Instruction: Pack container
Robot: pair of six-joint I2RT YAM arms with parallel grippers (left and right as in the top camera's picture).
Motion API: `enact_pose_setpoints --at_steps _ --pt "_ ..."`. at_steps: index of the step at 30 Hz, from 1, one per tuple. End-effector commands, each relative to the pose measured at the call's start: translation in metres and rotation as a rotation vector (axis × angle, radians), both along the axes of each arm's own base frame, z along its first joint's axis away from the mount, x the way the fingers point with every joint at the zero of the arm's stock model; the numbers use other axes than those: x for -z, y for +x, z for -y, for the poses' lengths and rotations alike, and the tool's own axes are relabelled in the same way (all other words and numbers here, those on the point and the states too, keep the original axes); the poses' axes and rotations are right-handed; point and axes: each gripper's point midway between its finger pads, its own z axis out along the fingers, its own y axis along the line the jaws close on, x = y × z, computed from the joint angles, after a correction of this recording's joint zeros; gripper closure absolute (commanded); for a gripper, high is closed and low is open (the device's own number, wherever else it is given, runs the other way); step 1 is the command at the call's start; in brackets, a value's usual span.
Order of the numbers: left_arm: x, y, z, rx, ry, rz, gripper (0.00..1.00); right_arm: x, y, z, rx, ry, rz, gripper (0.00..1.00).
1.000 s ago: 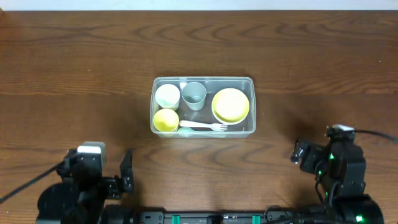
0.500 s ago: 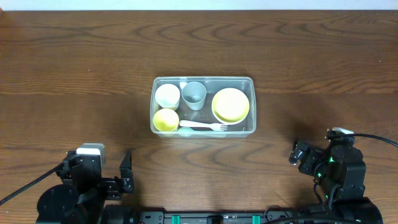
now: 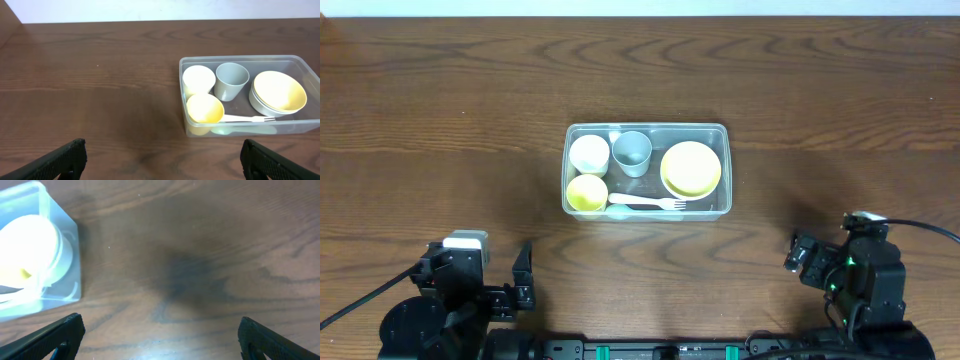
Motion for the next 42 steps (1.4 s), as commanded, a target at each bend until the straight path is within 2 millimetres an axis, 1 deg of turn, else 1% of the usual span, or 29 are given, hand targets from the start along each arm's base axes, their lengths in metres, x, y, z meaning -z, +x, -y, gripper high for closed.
enact_pose_setpoints --at_steps 1,4,7,10,12,15,19,21,23,25,28,29,42 --pt "0.002 0.001 -0.001 -0.007 -0.001 -0.003 0.02 -0.009 0.004 -0.001 -0.09 -0.094 0.096 0.01" --pt "0.002 0.001 -0.001 -0.007 -0.001 -0.003 0.02 -0.018 0.009 -0.01 -0.184 -0.144 0.226 0.01" --pt "0.002 0.001 -0.001 -0.007 -0.001 -0.003 0.02 -0.025 0.016 -0.024 -0.289 -0.177 0.376 0.01" --pt "0.002 0.001 -0.001 -0.007 -0.001 -0.003 0.02 -0.038 0.022 -0.036 -0.366 -0.216 0.529 0.01" --pt "0.002 0.001 -0.001 -0.007 -0.001 -0.003 0.02 -0.048 0.028 -0.039 -0.381 -0.24 0.611 0.01" --pt "0.002 0.001 -0.001 -0.007 -0.001 -0.003 0.02 -0.057 0.035 -0.04 -0.375 -0.257 0.689 0.01" --pt "0.002 0.001 -0.001 -0.007 -0.001 -0.003 0.02 -0.064 0.044 -0.041 -0.372 -0.304 0.795 0.01" --pt "0.002 0.001 -0.001 -0.007 -0.001 -0.003 0.02 -0.061 0.048 -0.041 -0.377 -0.336 0.823 0.01" --pt "0.002 0.001 -0.001 -0.007 -0.001 -0.003 0.02 -0.053 0.051 -0.042 -0.388 -0.369 0.834 0.01" --pt "0.002 0.001 -0.001 -0.007 -0.001 -0.003 0.02 -0.039 0.054 -0.042 -0.39 -0.37 0.818 0.01" --pt "0.002 0.001 -0.001 -0.007 -0.001 -0.003 0.02 -0.012 0.055 -0.04 -0.405 -0.368 0.716 0.01" --pt "0.002 0.001 -0.001 -0.007 -0.001 -0.003 0.02 -0.009 0.055 -0.039 -0.398 -0.365 0.701 0.01" --pt "0.002 0.001 -0.001 -0.007 -0.001 -0.003 0.02 -0.01 0.055 -0.038 -0.397 -0.365 0.704 0.01"
